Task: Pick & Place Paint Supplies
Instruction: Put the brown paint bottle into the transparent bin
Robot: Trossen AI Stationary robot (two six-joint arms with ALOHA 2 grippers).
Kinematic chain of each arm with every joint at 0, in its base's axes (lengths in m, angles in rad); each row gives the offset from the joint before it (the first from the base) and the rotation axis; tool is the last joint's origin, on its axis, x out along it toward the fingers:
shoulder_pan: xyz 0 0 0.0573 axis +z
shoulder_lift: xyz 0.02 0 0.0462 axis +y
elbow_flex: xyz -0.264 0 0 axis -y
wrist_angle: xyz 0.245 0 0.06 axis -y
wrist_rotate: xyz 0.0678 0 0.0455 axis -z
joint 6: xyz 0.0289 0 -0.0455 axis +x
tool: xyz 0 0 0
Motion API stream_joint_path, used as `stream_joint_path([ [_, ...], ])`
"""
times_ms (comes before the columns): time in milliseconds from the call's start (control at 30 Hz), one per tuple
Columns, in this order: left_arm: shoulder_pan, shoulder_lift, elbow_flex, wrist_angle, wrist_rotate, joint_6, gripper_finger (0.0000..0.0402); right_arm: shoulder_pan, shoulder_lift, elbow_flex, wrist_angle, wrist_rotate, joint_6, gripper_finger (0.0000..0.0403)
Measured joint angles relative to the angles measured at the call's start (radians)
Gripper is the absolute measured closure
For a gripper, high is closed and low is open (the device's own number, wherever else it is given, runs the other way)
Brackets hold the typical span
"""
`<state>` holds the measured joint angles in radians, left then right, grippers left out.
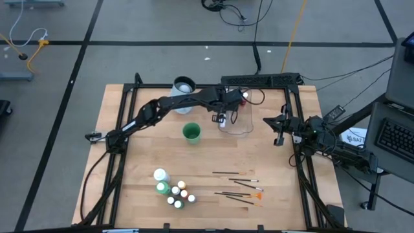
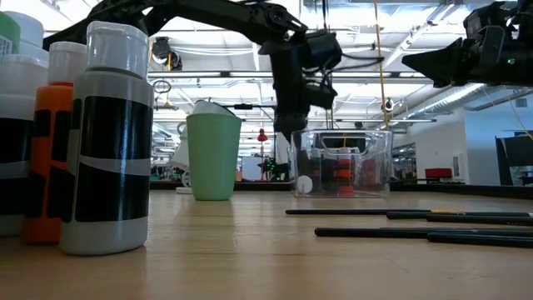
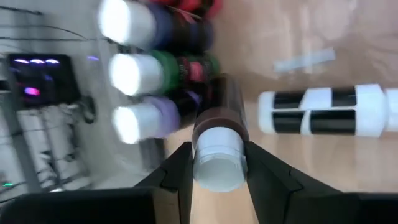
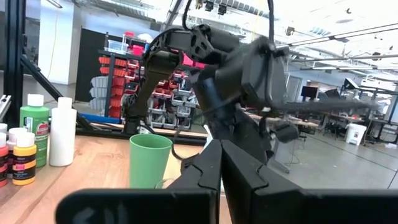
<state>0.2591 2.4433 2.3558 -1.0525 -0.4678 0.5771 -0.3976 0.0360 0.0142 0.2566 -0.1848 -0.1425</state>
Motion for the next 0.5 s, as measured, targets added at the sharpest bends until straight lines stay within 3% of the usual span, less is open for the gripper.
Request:
stream_joint_path([
  [300, -0.002, -0.010, 0.000, 0.060, -0.025, 0.111, 0.0286, 0.000, 0.000, 0.000, -0.008, 0.000, 0.000, 0.0399],
  [500, 0.011, -0.010, 0.000, 0.057, 0.080, 0.144, 0.0286, 0.000, 0.000, 0.000, -0.007, 0.000, 0.009, 0.0399],
])
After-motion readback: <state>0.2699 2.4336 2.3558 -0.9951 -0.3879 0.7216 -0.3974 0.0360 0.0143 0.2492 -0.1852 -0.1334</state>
